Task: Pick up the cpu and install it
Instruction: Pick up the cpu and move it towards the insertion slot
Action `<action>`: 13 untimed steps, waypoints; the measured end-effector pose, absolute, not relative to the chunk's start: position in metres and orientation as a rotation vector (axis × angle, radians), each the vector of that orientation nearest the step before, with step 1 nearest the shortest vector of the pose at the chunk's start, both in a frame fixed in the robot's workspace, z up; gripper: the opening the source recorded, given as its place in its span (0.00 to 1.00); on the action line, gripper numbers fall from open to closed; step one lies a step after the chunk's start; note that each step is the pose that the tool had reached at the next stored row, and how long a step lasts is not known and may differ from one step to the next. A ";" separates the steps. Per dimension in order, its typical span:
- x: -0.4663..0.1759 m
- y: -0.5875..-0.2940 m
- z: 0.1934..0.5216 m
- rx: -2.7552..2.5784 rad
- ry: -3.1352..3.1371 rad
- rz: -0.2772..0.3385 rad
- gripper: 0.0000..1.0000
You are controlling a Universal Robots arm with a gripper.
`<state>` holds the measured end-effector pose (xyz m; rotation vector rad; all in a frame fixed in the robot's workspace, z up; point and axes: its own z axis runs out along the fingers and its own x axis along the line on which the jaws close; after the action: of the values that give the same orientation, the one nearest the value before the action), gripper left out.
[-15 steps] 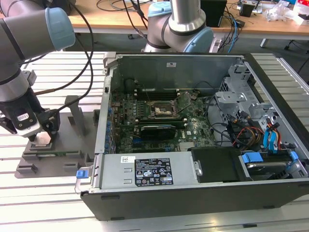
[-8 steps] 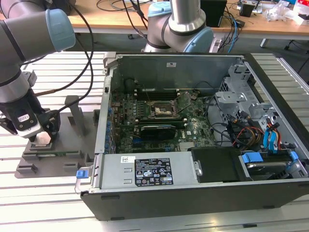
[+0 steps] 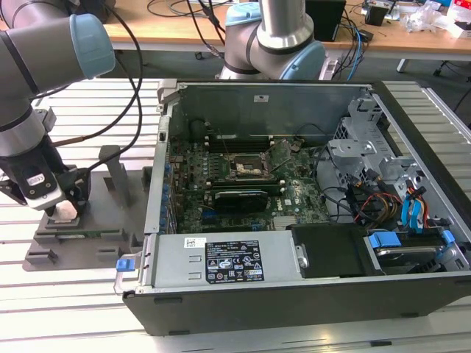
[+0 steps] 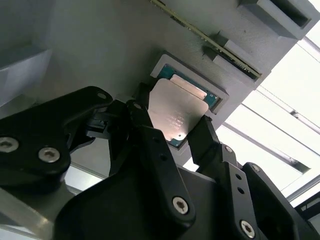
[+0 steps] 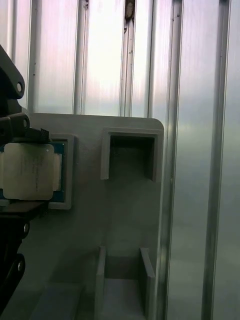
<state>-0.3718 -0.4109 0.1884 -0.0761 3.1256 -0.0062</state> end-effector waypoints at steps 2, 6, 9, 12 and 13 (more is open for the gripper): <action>-0.372 -0.411 0.188 -0.076 3.126 -0.006 0.55; -0.372 -0.411 0.188 -0.076 3.126 -0.006 0.55; -0.372 -0.411 0.196 -0.076 3.125 -0.008 0.55; -0.372 -0.411 0.198 -0.076 3.126 -0.008 0.55; -0.372 -0.411 0.200 -0.076 3.125 -0.008 0.55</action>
<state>-0.3718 -0.4108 0.1998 -0.0762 3.1255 -0.0084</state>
